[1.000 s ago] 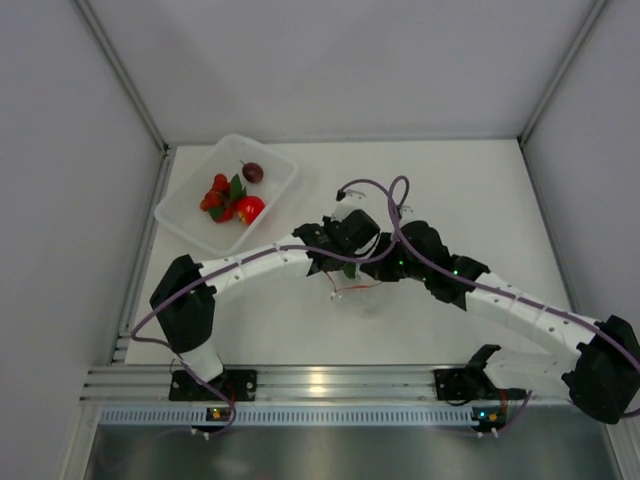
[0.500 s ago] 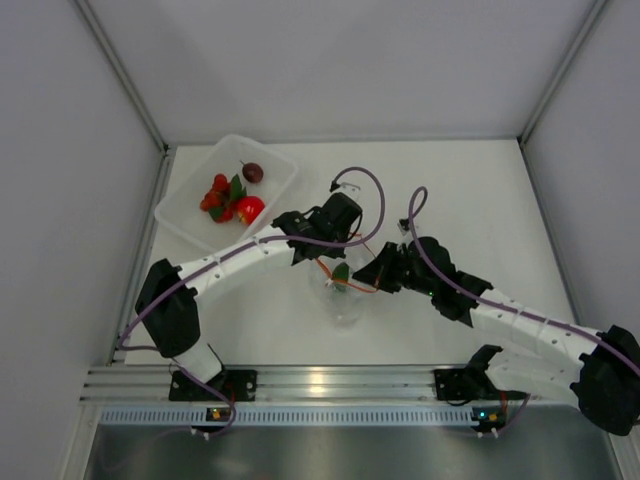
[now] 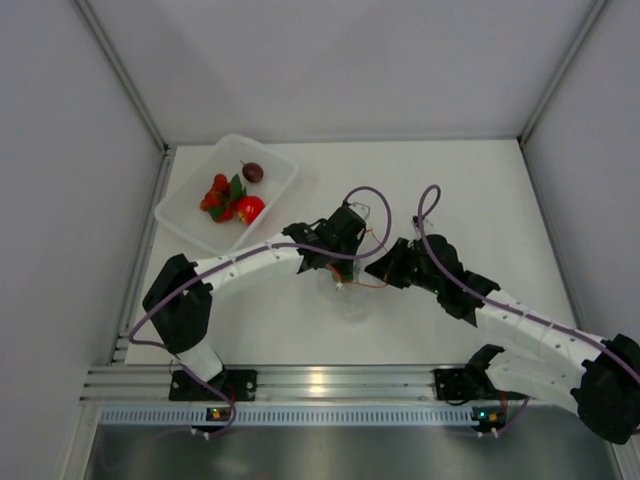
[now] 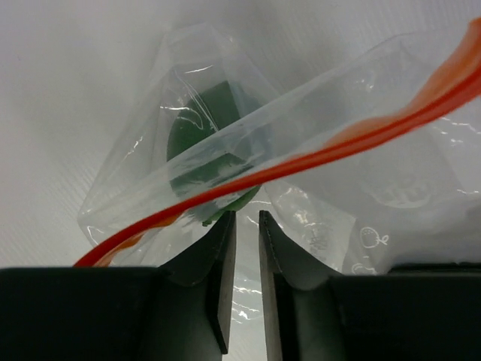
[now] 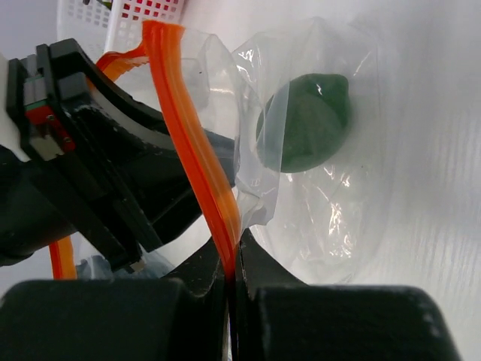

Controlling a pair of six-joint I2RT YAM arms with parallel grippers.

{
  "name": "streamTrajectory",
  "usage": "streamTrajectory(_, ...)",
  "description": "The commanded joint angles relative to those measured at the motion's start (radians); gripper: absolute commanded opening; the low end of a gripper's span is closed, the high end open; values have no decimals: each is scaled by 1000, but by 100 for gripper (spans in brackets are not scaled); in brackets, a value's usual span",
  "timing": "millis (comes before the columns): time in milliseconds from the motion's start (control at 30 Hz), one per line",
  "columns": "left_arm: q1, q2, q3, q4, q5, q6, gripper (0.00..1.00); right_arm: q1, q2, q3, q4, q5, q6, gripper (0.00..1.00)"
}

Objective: Open the zip-top bag and remove the fake food

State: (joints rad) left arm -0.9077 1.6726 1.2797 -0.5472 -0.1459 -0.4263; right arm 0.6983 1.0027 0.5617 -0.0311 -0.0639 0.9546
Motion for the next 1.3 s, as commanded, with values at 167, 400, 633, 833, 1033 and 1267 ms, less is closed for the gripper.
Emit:
streamTrajectory(167, 0, 36, -57, 185, -18, 58, 39, -23, -9, -11, 22, -37, -16, 0)
streamTrajectory(400, -3, 18, -123, 334, -47, 165, 50, -23, -3, -14, 51, -65, -27, 0)
streamTrajectory(633, -3, 58, -114, 407, -38, 242, 54, -29, 2, -13, 68, -102, -30, 0)
streamTrajectory(833, -3, 114, -92, 412, -6, 239, 54, -72, -32, 7, -26, -74, -86, 0)
streamTrajectory(1033, -5, 196, -30, 415, 34, 235, 57, -151, -56, -36, -23, -155, -109, 0)
streamTrajectory(1267, -11, 125, -57, 336, -52, 178, 24, -184, -79, -22, -110, -166, -175, 0)
